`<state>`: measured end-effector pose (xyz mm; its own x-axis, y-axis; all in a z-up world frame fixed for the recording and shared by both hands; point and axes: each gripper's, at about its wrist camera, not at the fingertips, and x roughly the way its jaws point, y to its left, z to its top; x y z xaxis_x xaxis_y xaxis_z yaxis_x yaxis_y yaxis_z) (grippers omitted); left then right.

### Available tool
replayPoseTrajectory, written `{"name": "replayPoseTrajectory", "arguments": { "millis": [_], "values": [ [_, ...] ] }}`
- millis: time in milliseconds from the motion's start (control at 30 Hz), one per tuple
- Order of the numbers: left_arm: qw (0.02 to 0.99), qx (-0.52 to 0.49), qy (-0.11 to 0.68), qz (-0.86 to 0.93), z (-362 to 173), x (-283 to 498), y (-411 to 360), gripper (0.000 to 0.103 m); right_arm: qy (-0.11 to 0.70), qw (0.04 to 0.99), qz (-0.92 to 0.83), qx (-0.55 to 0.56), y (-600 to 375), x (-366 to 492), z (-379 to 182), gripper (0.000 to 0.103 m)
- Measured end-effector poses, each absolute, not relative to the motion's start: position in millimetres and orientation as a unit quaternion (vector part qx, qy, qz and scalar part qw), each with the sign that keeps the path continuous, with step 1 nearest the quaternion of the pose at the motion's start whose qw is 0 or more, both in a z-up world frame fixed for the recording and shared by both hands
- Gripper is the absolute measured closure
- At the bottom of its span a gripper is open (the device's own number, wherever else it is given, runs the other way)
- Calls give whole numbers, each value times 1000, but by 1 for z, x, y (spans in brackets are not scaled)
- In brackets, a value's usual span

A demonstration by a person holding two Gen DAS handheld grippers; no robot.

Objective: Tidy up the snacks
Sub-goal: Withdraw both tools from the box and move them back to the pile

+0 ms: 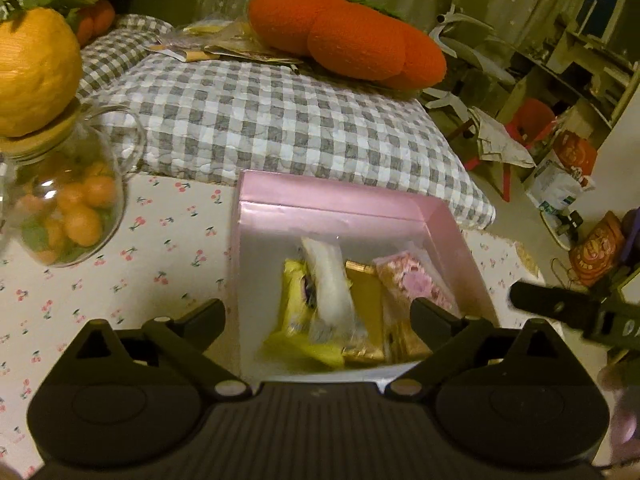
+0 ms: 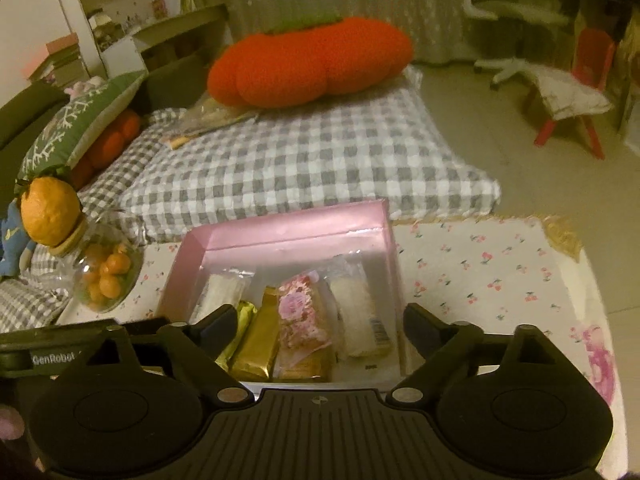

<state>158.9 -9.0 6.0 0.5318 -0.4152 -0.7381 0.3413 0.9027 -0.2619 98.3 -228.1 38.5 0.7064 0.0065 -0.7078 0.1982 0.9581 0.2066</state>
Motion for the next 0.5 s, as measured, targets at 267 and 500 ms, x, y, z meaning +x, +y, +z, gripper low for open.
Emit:
{"name": "replayPoseTrajectory", "arguments": {
  "millis": [267,500],
  "values": [
    [887,-17,414,-205,6,130,4,3,327,939,-70,80,-224,59,50,2],
    [885,-5,417,-208,8,107,19,1,317,944,-68,62,-218,29,52,0]
  ]
}}
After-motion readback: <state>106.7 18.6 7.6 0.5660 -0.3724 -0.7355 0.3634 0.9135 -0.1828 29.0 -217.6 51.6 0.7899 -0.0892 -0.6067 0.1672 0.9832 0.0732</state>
